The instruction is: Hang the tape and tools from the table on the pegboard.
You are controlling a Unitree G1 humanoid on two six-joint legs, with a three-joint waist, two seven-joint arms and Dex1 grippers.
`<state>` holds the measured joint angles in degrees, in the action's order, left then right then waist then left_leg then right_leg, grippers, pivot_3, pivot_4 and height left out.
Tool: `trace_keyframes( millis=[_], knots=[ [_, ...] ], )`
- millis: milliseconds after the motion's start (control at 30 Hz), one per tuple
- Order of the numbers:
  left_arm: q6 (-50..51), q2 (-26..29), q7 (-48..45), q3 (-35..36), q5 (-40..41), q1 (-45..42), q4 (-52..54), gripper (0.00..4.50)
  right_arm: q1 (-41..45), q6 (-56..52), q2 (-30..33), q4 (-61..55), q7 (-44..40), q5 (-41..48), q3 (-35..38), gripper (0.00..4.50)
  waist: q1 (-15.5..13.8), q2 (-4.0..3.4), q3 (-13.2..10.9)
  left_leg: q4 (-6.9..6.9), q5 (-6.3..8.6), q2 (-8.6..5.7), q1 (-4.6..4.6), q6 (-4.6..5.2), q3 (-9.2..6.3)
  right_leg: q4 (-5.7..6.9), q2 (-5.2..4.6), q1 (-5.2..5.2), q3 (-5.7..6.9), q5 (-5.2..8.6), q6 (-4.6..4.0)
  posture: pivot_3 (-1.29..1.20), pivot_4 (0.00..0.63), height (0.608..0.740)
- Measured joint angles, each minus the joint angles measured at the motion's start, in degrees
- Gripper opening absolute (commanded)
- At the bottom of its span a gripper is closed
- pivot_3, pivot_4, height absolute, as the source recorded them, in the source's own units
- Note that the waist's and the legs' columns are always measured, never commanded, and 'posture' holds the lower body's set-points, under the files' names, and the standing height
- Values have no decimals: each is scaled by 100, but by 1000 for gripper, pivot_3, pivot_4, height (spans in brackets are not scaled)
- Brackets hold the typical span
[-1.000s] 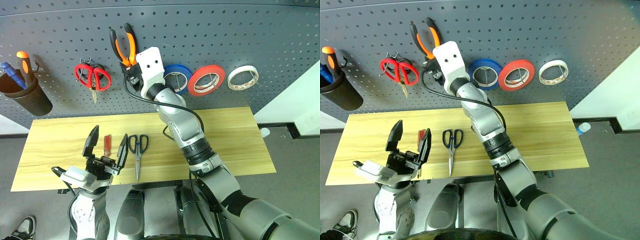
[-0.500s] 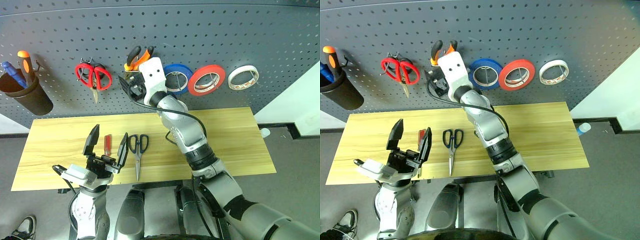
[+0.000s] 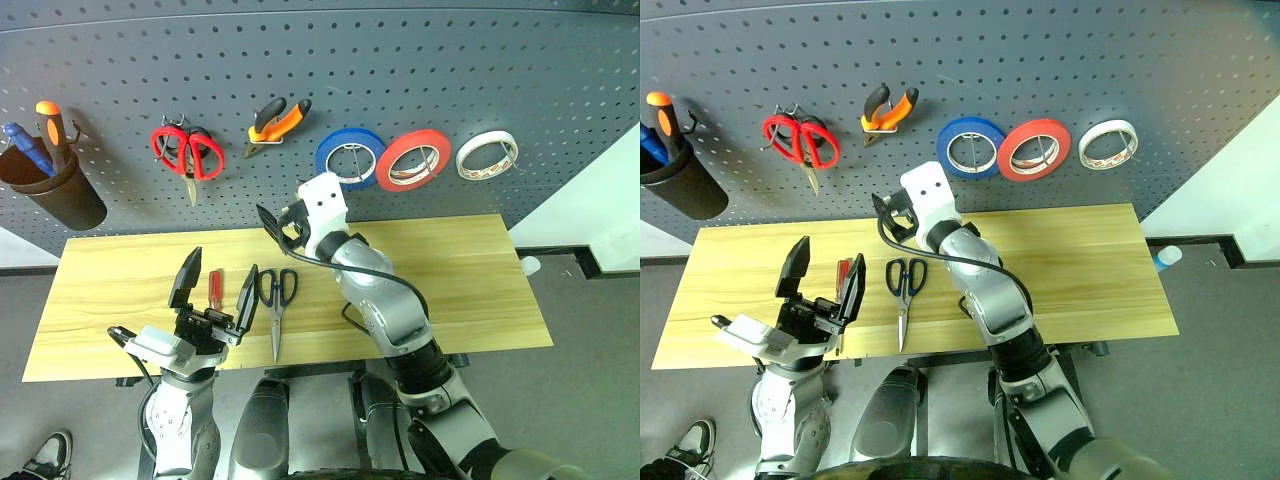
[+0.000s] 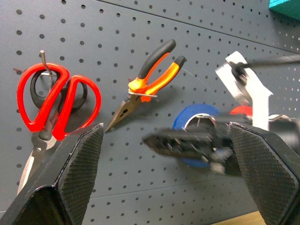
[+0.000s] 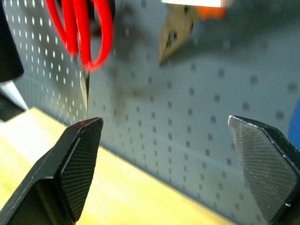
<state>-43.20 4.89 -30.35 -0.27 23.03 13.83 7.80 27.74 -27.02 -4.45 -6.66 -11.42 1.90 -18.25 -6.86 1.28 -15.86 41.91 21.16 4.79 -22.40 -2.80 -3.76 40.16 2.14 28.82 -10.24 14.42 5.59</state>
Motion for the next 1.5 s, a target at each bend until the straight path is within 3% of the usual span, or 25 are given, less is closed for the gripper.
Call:
trace_keyframes(
  millis=[200,367,600,933,1067,1300,1500],
  knots=[
    [476,380,14,45,131,340,125,4472,-882,-1024,778,-1470,-594,386,-64,4452,5,5,3,0,0,0,3,1,-3,-7,0,-9,-1,2,2,313,188,677],
    [1797,845,290,93,124,898,524,4472,-1674,-1649,1576,-2380,-1256,1042,232,4452,23,6,9,2,1,-1,12,2,-4,-9,0,-21,-1,6,7,313,183,677],
    [3882,1259,660,-193,94,1334,1079,4472,-2636,-1651,2715,-2848,-2095,1675,822,4452,51,9,31,4,2,-1,30,3,-4,-15,0,-37,-2,8,12,301,178,677],
    [5913,514,2730,261,-566,-281,1074,4472,-2820,-1510,2860,-2878,-2155,1777,848,4452,15,7,51,-1,2,-2,112,3,-7,-27,4,-130,-3,3,9,288,179,677],
    [6754,266,3315,303,-820,-517,954,4472,-2875,-1513,2861,-3106,-2160,1981,908,4452,-1,10,58,-1,2,-2,111,3,-8,-35,3,-135,-3,2,9,281,181,677],
    [7702,59,3504,13,-1038,-705,832,4472,-2864,-1518,2868,-3186,-2067,2085,947,4452,-16,12,62,0,2,-2,114,2,-10,-36,3,-140,-2,1,8,279,175,677],
    [8513,422,2897,-336,-985,-998,1040,4472,-2880,-1515,2881,-3186,-1960,2074,906,4452,-12,10,64,-1,2,-2,115,2,-11,-36,3,-141,-2,1,8,273,175,677]
  ],
)
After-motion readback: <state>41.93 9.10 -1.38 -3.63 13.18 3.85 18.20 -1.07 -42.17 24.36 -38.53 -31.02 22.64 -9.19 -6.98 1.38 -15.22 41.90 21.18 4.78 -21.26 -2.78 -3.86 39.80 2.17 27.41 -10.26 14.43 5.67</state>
